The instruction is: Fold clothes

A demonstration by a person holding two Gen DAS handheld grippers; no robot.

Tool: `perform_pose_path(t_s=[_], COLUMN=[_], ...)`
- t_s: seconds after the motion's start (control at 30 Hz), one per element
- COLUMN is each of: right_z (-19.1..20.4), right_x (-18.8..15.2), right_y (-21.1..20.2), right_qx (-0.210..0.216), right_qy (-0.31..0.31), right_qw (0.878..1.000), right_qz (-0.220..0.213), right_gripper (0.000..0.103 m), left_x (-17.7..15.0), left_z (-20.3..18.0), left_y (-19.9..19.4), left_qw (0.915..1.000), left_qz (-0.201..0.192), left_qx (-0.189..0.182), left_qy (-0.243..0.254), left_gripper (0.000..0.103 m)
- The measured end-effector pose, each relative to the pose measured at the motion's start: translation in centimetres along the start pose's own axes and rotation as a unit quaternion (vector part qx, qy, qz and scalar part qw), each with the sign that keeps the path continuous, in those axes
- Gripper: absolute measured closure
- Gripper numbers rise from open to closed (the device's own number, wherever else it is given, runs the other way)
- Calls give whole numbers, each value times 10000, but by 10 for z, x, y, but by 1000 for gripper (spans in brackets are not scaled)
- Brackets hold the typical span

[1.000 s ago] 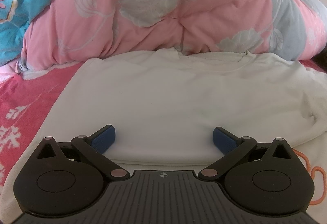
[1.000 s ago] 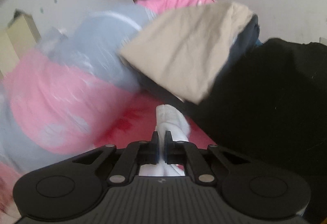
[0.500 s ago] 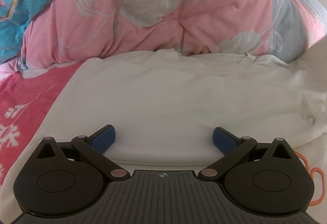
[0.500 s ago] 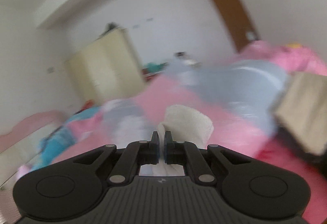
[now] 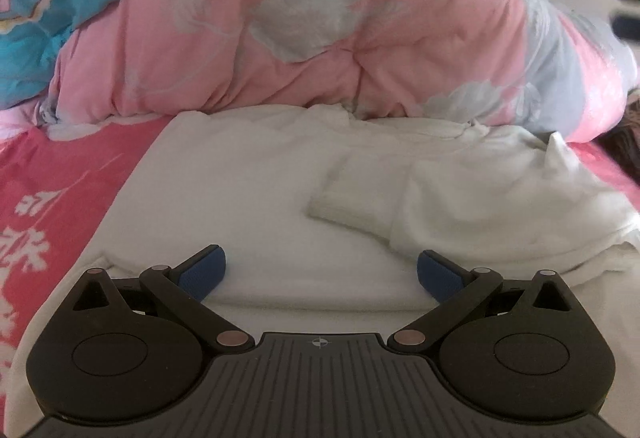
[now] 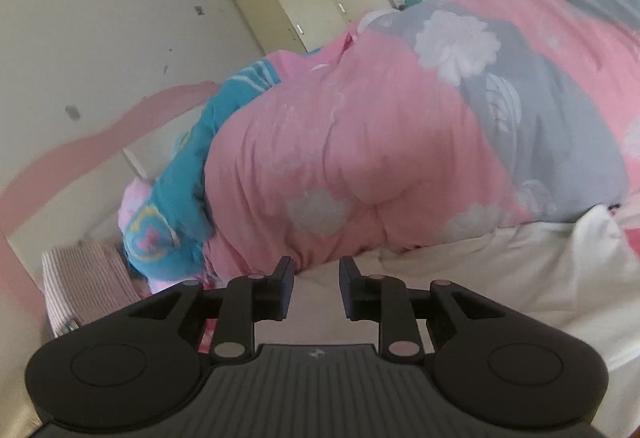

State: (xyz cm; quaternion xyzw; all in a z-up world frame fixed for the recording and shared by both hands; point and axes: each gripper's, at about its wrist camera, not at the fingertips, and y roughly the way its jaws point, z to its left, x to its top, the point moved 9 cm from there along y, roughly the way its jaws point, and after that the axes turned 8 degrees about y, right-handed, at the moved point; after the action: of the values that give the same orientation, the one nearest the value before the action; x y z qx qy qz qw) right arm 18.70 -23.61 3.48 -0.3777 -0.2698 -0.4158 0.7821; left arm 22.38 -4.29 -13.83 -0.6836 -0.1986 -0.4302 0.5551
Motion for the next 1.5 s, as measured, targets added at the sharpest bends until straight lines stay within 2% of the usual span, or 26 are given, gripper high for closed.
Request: perform_pose_path(t_s=[0.1, 0.2, 0.33, 0.43, 0.57, 0.63, 0.73, 0.8, 0.9, 1.03, 1.13, 1.27, 1.33, 1.37, 1.4, 1.43, 1.5], right_z=[-19, -51, -77, -84, -104, -119, -155, -183, -215, -238, -242, -243, -246, -247, -247, -247, -248], right_x=[0, -1, -17, -31, -41, -45, -48, -53, -61, -77, -82, -84, -83, -83, -83, -83, -84], right_y=[-21, -30, -5, 13, -3, -17, -51, -67, -80, -77, -81, -81, -81, -81, -81, -81, -81], right_qx=[-166, -418, -594, -623, -504, -499, -643, -897, -1119, -1152, -1069, -979, -900, -868, -853, -840, -821], right_qy=[15, 222, 341, 386, 780, 1000, 1313, 1562, 1859, 2129, 2054, 1947, 2010, 2038, 2045, 2050, 2061], right_qw=[9998, 9989, 9954, 9939, 9948, 9936, 9887, 9825, 9745, 9683, 9698, 9723, 9714, 9709, 9708, 9707, 9705], right_qz=[-140, 38, 675, 829, 423, 135, -326, -471, -570, -617, -772, -845, -890, -913, -922, -929, -943], right_gripper=[68, 67, 66, 66, 66, 66, 66, 66, 66, 67, 68, 68, 68, 68, 68, 68, 68], left_x=[-1, -3, 7, 24, 46, 51, 54, 52, 49, 51, 54, 51, 48, 46, 47, 48, 50], left_z=[3, 8, 11, 10, 5, 4, 6, 6, 3, 1, -4, -17, -23, -25, -26, -26, -26], left_y=[-10, -22, -35, -34, -12, 9, 42, 60, 68, 61, 57, 64, 68, 69, 67, 63, 56], left_qw=[9999, 9998, 9988, 9987, 9989, 9991, 9989, 9977, 9962, 9957, 9957, 9929, 9917, 9916, 9922, 9931, 9947], left_qz=[-17, -10, -146, -265, -261, -33, 333, 598, 747, 774, 718, 842, 908, 939, 897, 833, 703], left_qx=[-62, -98, -186, -220, -318, -397, -317, -274, -318, -318, -377, -309, -312, -330, -314, -287, -234], left_qy=[-80, -188, -437, -387, -219, -151, 20, 165, 323, 396, 453, 775, 851, 830, 802, 773, 714], left_gripper=[0, 0, 3, 5, 12, 31, 40, 45, 45, 45, 45, 47, 62, 64, 72, 88, 96])
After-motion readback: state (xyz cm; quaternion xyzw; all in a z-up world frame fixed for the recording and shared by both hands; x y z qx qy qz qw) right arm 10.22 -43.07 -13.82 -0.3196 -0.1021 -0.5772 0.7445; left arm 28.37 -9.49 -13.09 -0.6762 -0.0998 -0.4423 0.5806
